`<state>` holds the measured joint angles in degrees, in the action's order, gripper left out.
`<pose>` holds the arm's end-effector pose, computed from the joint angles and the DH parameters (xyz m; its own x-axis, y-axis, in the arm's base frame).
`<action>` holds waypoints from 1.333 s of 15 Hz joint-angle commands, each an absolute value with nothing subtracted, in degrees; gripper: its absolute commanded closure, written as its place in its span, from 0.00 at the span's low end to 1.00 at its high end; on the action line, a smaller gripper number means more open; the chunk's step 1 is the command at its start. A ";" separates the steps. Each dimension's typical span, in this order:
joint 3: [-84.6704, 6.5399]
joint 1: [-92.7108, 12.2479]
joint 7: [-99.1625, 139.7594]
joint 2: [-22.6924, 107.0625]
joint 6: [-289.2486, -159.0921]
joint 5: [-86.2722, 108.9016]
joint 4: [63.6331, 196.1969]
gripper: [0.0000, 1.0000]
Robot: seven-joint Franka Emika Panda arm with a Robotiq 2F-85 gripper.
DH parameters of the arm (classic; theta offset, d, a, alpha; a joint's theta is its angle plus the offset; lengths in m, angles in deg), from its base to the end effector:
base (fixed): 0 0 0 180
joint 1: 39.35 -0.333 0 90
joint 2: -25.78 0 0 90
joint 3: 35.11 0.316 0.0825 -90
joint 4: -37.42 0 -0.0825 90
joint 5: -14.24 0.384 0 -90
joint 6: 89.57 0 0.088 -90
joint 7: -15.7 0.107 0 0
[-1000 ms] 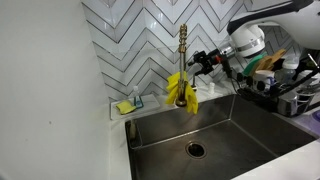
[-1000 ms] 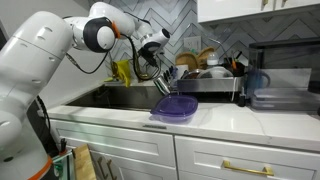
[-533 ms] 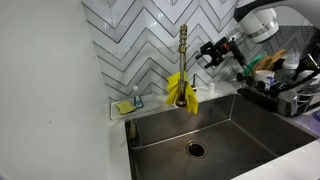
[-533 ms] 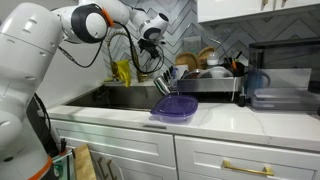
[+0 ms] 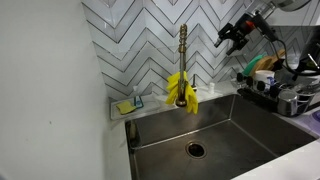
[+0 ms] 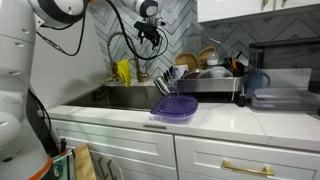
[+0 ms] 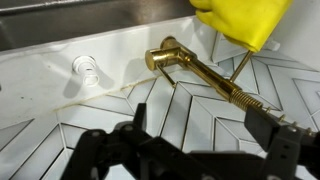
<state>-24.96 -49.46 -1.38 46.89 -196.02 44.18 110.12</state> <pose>0.6406 0.2522 0.5857 0.8510 0.4075 0.3313 0.5236 -0.7067 -0.4758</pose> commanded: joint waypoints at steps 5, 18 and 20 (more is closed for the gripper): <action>-28.02 -46.81 -7.44 30.69 -184.24 34.47 121.26 0.00; -30.86 -43.74 1.49 11.17 -180.85 16.12 136.80 0.00; -30.86 -43.28 5.76 9.23 -181.19 14.80 138.22 0.00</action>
<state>-30.93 -43.86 0.25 14.01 -181.38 17.52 133.65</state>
